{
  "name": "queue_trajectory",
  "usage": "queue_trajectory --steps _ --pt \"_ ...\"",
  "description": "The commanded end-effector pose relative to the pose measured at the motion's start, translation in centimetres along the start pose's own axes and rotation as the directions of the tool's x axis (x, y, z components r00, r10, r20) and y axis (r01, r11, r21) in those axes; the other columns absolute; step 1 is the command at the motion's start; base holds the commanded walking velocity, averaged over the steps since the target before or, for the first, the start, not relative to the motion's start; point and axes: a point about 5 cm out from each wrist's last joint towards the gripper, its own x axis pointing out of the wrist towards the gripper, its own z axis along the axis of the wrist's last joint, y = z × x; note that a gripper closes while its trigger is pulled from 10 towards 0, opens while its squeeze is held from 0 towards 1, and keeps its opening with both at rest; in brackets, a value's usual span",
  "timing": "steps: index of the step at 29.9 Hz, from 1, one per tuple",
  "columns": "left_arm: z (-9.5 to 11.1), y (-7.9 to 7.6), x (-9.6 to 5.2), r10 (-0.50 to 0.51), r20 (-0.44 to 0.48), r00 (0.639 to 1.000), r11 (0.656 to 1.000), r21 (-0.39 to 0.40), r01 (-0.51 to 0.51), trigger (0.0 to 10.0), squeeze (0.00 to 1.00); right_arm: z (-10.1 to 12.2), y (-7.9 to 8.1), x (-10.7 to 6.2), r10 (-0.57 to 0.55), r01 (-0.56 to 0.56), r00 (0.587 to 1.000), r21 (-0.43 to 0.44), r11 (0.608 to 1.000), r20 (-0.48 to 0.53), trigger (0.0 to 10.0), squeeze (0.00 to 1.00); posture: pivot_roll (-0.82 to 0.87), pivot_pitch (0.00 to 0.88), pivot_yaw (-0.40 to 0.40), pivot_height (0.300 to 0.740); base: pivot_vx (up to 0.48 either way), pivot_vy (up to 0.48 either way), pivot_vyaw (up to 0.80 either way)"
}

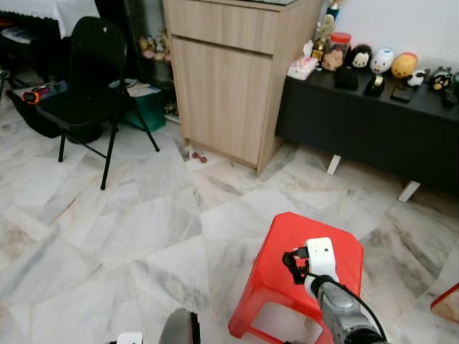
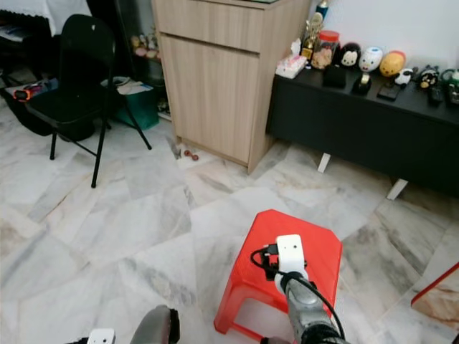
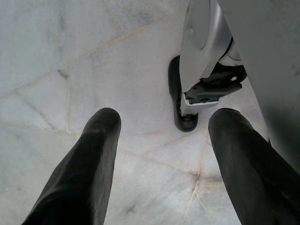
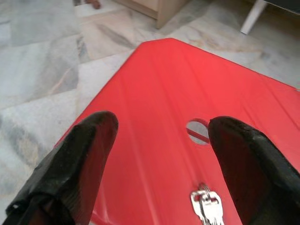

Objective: Hang keys on a hook

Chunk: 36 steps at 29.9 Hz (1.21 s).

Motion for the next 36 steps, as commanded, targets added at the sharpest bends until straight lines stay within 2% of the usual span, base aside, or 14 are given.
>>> queue_trajectory --steps 1,4,6,9,16,23,26,28,36 --pt "-0.1 -0.1 0.0 -0.009 -0.006 1.0 1.0 0.004 0.009 10.0 0.0 -0.4 -0.5 0.0 -0.038 0.04 0.998 0.038 0.998 -0.048 10.0 0.0 0.04 0.032 -0.059 0.635 0.0 0.0 0.0" --pt "-0.1 -0.1 0.0 -0.008 -0.007 1.0 1.0 0.003 0.008 10.0 0.0 -0.7 -0.6 0.0 -0.051 0.054 0.996 0.032 0.998 -0.079 10.0 0.0 0.04 0.031 -0.059 0.635 0.0 0.0 0.0" --pt "0.0 -0.2 0.0 -0.008 -0.007 1.0 1.0 0.0 0.008 10.0 0.0 -1.8 -1.0 -0.3 -0.081 0.086 0.984 0.025 0.996 -0.161 10.0 0.0 0.04 0.032 -0.06 0.635 0.0 0.0 0.0" --pt "0.0 -0.5 0.1 -0.012 -0.009 1.0 1.0 0.002 0.012 10.0 0.0 -2.4 -1.2 -0.5 -0.1 0.105 0.974 0.014 0.994 -0.205 10.0 0.0 0.04 0.032 -0.059 0.635 0.0 0.0 0.0" --pt "0.0 -1.5 0.2 -0.023 -0.012 1.0 1.0 0.001 0.023 10.0 0.0 -1.6 -1.0 -0.3 -0.077 0.082 0.988 0.033 0.996 -0.134 10.0 0.0 0.04 0.025 -0.061 0.635 0.0 0.0 0.0" --pt "-0.1 -1.2 0.1 -0.02 -0.012 1.0 1.0 0.003 0.02 10.0 0.0 -1.1 -0.9 -0.1 -0.075 0.075 0.989 -0.008 0.997 -0.13 10.0 0.0 0.04 0.019 -0.06 0.635 0.0 0.0 0.11" --pt "-0.1 -1.1 0.1 -0.018 -0.011 1.0 1.0 0.004 0.018 10.0 0.0 -1.1 -0.9 -0.1 -0.08 0.079 0.988 -0.006 0.997 -0.131 10.0 0.0 0.04 0.019 -0.06 0.635 0.0 0.0 0.8" --pt "-0.1 -0.9 0.1 -0.018 -0.011 1.0 1.0 0.004 0.018 10.0 0.0 -1.0 -0.9 -0.1 -0.087 0.089 0.989 0.017 0.996 -0.121 10.0 0.0 0.04 0.012 -0.06 0.635 0.0 0.0 0.0" --pt "-0.1 -0.8 0.1 -0.019 -0.008 1.0 1.0 0.006 0.019 10.0 0.0 -1.0 -0.9 -0.1 -0.086 0.089 0.989 0.015 0.996 -0.118 10.0 0.0 0.04 0.005 -0.058 0.635 0.21 0.0 0.0"
